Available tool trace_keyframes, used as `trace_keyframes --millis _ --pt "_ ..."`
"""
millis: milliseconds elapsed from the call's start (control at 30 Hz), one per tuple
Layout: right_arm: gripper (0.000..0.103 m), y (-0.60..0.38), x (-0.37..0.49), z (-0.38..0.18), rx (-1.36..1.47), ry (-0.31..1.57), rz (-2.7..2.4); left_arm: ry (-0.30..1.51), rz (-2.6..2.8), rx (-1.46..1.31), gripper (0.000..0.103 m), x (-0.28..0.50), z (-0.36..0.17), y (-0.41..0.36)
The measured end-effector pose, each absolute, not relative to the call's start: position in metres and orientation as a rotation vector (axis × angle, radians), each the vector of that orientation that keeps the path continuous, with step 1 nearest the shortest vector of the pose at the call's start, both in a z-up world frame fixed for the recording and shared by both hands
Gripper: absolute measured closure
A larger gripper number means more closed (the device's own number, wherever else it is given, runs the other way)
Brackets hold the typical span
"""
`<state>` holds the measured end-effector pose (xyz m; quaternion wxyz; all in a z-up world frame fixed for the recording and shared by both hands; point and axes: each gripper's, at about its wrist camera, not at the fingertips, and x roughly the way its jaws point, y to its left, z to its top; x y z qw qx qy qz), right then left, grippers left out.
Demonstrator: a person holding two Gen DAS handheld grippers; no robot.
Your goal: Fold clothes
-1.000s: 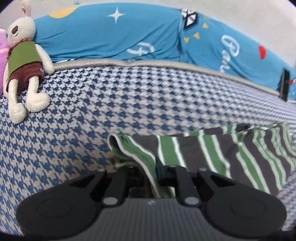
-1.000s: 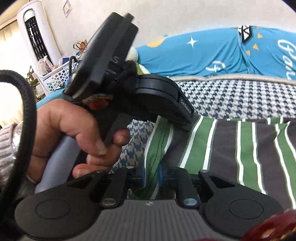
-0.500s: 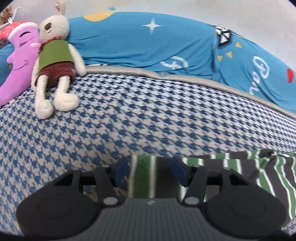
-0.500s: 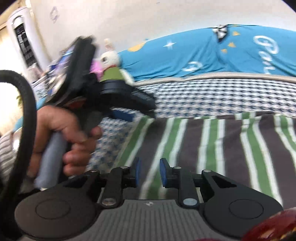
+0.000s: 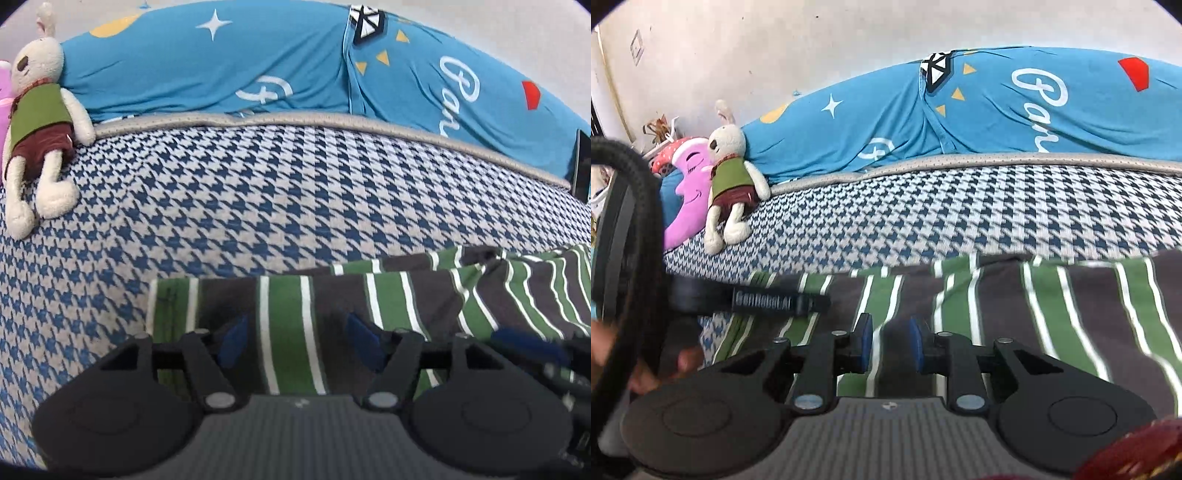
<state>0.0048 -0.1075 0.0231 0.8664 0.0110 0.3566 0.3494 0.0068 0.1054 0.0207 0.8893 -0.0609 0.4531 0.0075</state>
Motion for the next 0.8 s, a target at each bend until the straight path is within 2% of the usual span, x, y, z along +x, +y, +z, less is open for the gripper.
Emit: trace_keyframes --millis 100,167,500,567,800 --pt "0.080 -0.106 0.018 0.026 0.005 0.736 0.761 0.964 0.028 -0.123 0.038 0.010 0.016 0.102" --pt "0.080 -0.103 0.026 0.024 -0.017 0.741 0.774 0.969 0.033 -0.106 0.031 0.010 0.014 0.099" --pt "0.080 -0.091 0.058 -0.001 -0.075 0.826 0.779 0.967 0.022 -0.029 0.026 0.004 0.011 0.085" --pt "0.086 -0.090 0.063 -0.007 -0.077 0.835 0.758 0.968 0.021 -0.029 0.024 0.004 0.010 0.084" --pt "0.086 -0.085 0.076 -0.010 -0.089 0.810 0.745 0.967 0.021 -0.053 0.018 0.007 0.011 0.085"
